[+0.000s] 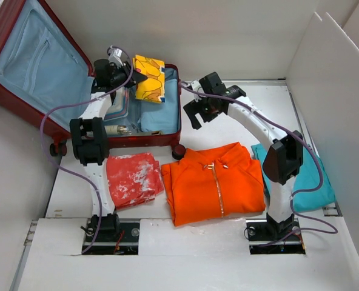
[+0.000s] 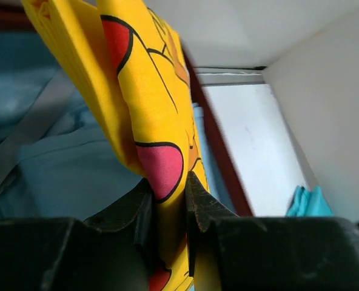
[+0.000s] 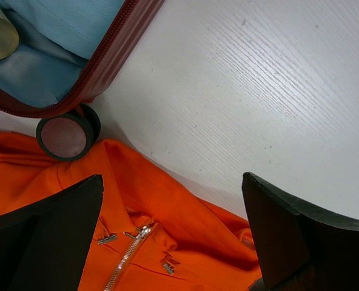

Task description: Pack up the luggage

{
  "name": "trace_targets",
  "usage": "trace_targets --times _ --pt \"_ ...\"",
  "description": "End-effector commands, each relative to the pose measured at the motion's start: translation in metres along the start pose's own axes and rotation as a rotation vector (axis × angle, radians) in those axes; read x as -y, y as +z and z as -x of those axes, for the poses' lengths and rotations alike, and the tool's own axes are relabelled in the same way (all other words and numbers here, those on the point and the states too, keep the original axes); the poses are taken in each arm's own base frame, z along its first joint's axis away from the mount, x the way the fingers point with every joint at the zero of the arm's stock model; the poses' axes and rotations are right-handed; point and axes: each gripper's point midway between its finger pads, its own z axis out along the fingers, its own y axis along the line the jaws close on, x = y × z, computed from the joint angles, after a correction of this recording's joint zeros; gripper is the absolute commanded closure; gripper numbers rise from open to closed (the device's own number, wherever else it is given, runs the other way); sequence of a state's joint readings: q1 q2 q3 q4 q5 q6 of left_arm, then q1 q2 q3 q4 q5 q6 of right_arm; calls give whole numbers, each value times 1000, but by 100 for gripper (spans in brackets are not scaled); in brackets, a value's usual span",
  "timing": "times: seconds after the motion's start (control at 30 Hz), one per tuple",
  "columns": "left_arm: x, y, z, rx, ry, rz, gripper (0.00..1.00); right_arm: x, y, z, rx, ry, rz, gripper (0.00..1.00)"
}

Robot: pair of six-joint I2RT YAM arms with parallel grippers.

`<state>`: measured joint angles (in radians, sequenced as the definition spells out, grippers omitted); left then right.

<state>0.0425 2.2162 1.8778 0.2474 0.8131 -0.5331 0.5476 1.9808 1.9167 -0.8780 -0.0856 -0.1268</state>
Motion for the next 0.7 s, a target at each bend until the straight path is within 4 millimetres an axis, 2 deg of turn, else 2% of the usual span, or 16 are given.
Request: trace_targets --times 0.0,0.03,0.1,0.13,0.17,0.2,0.33,0.37,0.43,0.47,0.5,0.53,0.57,0.6,0.63,0.67 --pt "-43 5 -13 18 -85 112 100 0 -11 10 18 -9 -27 0" --pt "-60 7 -22 5 -106 163 100 -3 -11 11 17 -16 -30 0" --pt "-74 10 -27 -7 -87 201 100 -1 -13 11 15 -16 -42 0" --pt "-78 10 -22 -7 -88 235 100 -1 -13 9 6 -15 -41 0" --pt "-89 13 -28 -22 -97 256 100 0 -13 9 5 -15 -52 0" --pt "-93 14 -28 -28 -78 268 100 -4 -13 9 5 -23 -47 0" --pt "-108 6 -16 -20 -14 350 100 -4 -15 12 14 -23 -48 0" --pt "-102 6 -1 -2 22 353 100 -4 -15 10 5 -23 -47 0" --pt "-116 1 -1 -19 50 427 100 -8 -15 10 5 -30 -41 0" --pt "-112 -1 12 -8 111 436 100 -9 -15 10 5 -30 -41 0" --pt "-119 -3 10 -21 121 469 95 -9 -15 10 5 -30 -41 0" --pt "-114 -1 11 -29 143 472 80 -9 -15 10 5 -30 -41 0" --pt "-113 -3 13 -35 162 472 52 -9 -15 10 5 -30 -41 0" --pt "-113 -4 15 -36 173 484 44 -8 -17 14 16 -31 -42 0" --pt "-114 -5 13 -48 181 488 32 -8 -17 14 16 -31 -42 0" --pt "-115 -6 13 -50 192 488 31 -8 -17 14 16 -31 -42 0"
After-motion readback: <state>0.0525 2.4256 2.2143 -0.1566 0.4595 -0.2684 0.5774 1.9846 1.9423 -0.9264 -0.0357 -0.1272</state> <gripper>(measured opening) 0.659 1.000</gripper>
